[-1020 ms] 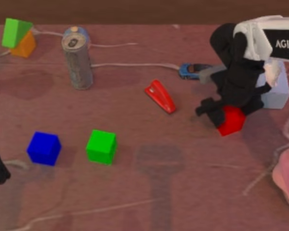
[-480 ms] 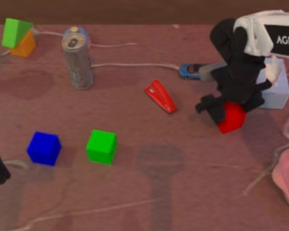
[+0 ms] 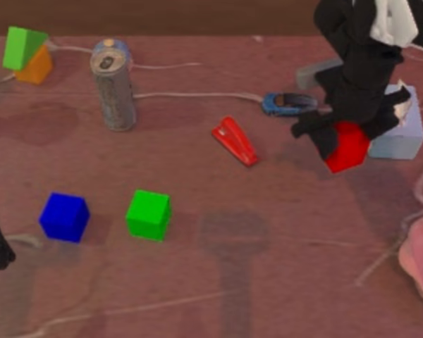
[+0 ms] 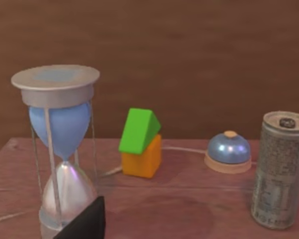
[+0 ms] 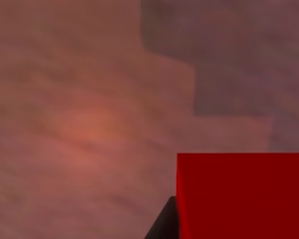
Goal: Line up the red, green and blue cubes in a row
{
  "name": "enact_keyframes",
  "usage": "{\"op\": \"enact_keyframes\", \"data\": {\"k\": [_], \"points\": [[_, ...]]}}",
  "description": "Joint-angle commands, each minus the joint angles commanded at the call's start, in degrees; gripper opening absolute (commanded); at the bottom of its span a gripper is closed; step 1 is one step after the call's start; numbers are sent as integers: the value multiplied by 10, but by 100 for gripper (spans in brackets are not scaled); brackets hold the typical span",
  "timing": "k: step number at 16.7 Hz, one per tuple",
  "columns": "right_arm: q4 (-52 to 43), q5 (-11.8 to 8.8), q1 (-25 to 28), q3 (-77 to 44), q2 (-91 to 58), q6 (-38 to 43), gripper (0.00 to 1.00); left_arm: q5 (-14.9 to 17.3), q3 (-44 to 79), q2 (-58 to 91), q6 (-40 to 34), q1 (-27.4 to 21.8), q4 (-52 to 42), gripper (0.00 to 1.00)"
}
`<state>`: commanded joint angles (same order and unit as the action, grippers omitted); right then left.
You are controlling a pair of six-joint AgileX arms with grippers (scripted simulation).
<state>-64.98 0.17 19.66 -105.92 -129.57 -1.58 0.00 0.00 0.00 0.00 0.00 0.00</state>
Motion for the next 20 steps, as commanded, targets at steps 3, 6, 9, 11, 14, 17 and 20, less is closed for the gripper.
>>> {"op": "enact_keyframes", "data": {"k": [3,6,9,11,14,17,20], "points": [[1,0,-2,0,-2,2,0,0,0,0,0,0,0,100],[-8,1,28,-17,-12,39,0,0,0,0,0,0,0,100],[-27,3,87,-46,-27,130,0,0,0,0,0,0,0,100],[-42,5,137,-68,-38,219,0,0,0,0,0,0,0,100],[-66,7,218,-98,-53,369,0,0,0,0,0,0,0,100],[-83,8,291,-125,-61,490,0,0,0,0,0,0,0,100],[-91,11,340,-141,-60,558,0,0,0,0,0,0,0,100]]}}
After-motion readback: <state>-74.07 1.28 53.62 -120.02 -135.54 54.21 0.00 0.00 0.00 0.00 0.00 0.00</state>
